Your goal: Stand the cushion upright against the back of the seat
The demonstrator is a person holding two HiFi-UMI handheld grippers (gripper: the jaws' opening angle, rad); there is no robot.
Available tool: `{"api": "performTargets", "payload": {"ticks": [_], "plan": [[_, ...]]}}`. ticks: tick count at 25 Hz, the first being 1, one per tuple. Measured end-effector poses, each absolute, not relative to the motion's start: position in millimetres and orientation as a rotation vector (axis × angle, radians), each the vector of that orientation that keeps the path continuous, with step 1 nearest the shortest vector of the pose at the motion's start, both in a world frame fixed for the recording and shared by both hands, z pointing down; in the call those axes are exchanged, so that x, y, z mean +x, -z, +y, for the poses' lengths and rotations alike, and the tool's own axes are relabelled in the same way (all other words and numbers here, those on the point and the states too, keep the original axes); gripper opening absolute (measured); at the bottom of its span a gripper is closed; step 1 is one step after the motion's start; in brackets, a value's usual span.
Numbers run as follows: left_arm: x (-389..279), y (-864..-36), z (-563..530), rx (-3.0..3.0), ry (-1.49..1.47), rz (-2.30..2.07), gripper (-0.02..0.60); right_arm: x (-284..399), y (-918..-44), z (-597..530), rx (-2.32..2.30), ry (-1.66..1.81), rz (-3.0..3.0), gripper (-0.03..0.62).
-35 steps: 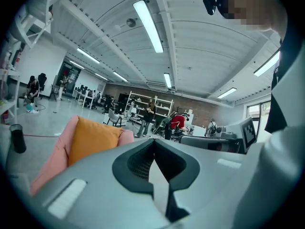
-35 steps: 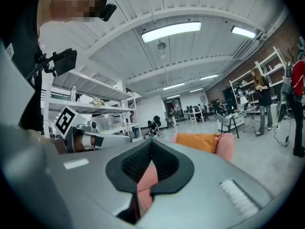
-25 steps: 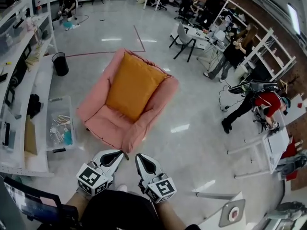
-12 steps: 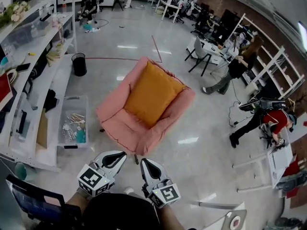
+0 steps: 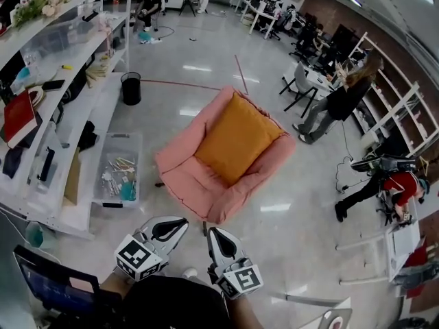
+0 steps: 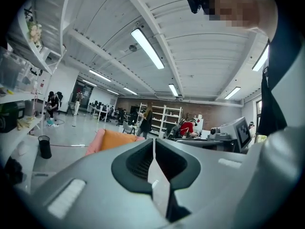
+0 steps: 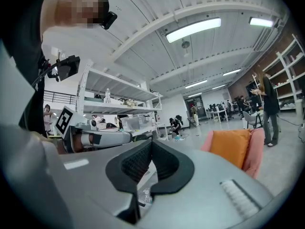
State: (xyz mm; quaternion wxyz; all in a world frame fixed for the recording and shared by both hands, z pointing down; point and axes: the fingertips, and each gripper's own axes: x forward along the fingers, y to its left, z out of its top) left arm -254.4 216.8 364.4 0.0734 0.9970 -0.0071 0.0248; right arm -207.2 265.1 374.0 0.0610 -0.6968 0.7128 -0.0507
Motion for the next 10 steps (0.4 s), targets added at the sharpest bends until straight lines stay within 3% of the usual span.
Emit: {"api": "performTargets", "payload": {"ticks": [10], "plan": [[-263,-369,201,3.144,-0.136,-0.057,0.012,-229,-386,249,-2.104,0.210,2.171,0.005]]}}
